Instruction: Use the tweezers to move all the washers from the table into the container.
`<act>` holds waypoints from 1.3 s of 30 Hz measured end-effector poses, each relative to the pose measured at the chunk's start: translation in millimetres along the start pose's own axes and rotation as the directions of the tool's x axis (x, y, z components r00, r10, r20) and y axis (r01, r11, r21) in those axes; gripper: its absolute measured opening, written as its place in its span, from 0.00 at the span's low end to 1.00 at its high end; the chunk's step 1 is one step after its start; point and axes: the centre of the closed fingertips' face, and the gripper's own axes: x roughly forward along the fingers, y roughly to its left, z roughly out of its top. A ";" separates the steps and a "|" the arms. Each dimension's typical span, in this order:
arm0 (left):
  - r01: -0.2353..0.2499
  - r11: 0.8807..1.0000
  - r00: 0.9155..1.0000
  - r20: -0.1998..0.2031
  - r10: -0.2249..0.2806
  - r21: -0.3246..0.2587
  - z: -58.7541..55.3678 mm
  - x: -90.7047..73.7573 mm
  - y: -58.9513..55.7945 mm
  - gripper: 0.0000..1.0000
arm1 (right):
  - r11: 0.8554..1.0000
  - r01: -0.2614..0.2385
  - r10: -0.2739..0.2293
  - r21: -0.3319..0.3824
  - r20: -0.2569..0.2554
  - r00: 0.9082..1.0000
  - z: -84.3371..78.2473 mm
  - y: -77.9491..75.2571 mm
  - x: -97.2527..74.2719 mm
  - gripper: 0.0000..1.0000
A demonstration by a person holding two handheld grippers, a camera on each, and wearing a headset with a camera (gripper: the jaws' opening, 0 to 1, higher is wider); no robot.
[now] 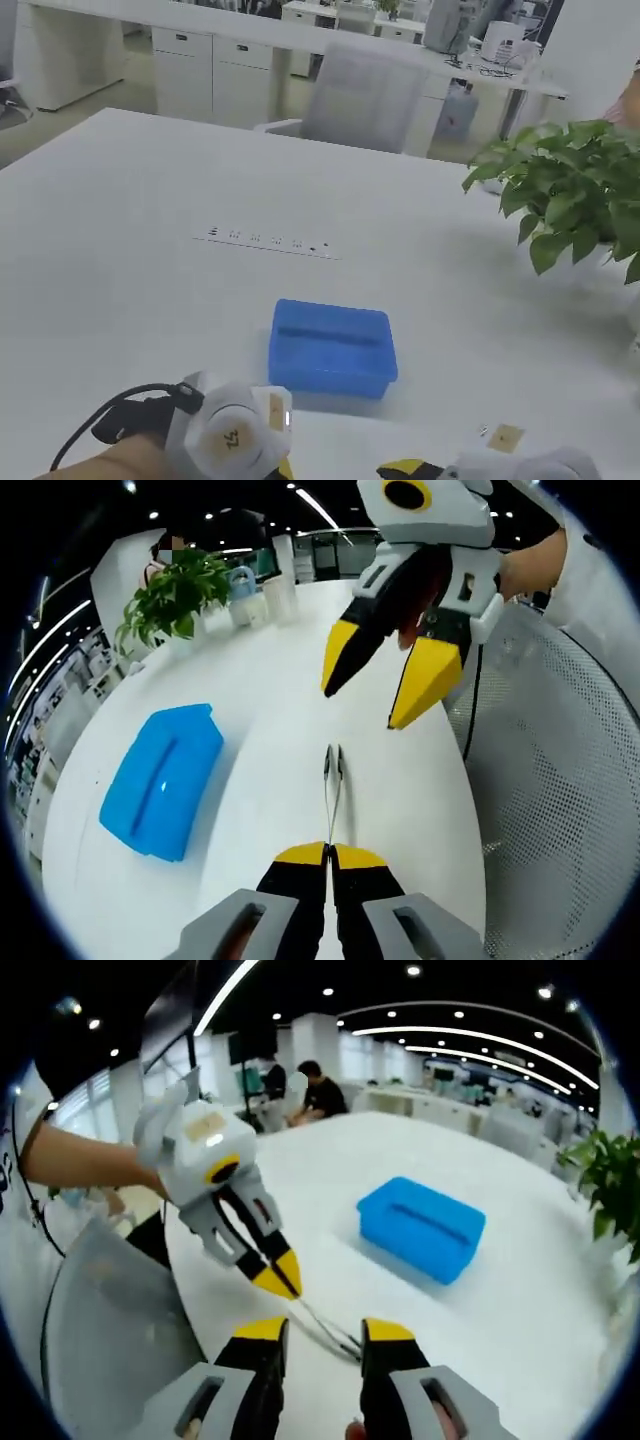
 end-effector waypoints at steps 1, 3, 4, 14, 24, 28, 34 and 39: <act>0.001 1.000 1.000 -0.005 -0.001 0.006 -0.7 1.4 0.0 0.00 | 1.000 0.007 -0.007 0.006 0.001 1.000 -1.7 -0.7 -3.2 0.28; 0.015 1.000 1.000 -0.025 -0.015 0.005 -4.1 5.3 -0.5 0.00 | 0.999 0.032 -0.032 0.039 0.007 0.999 -4.5 -4.1 -9.8 0.34; 0.016 1.000 0.999 -0.037 -0.016 0.009 -6.1 6.8 0.1 0.00 | 0.998 0.036 -0.037 0.053 0.008 0.999 -5.5 -4.9 -12.2 0.37; -0.031 0.998 0.996 -0.088 0.027 -0.048 -16.3 11.6 4.6 0.00 | 0.972 0.084 -0.109 0.219 0.104 0.989 4.2 -22.9 -31.3 0.44; -0.179 0.935 0.979 -0.146 0.140 -0.305 -32.1 -8.8 11.1 0.28 | 0.974 0.095 -0.120 0.205 0.111 0.986 13.5 -29.0 -29.5 0.49; -0.263 0.846 0.964 -0.086 0.253 -0.464 -30.3 -30.7 21.2 0.36 | 0.971 0.117 -0.143 0.207 0.117 0.983 17.6 -34.3 -27.3 0.56; -0.337 0.701 0.907 -0.017 0.421 -0.628 -22.2 -79.6 32.7 0.71 | 0.967 0.140 -0.171 0.213 0.134 0.976 24.0 -41.4 -26.0 0.68; -0.427 0.633 0.835 -0.013 0.550 -0.645 -20.7 -116.2 41.5 0.85 | 0.964 0.154 -0.188 0.218 0.149 0.971 28.5 -46.4 -24.8 0.77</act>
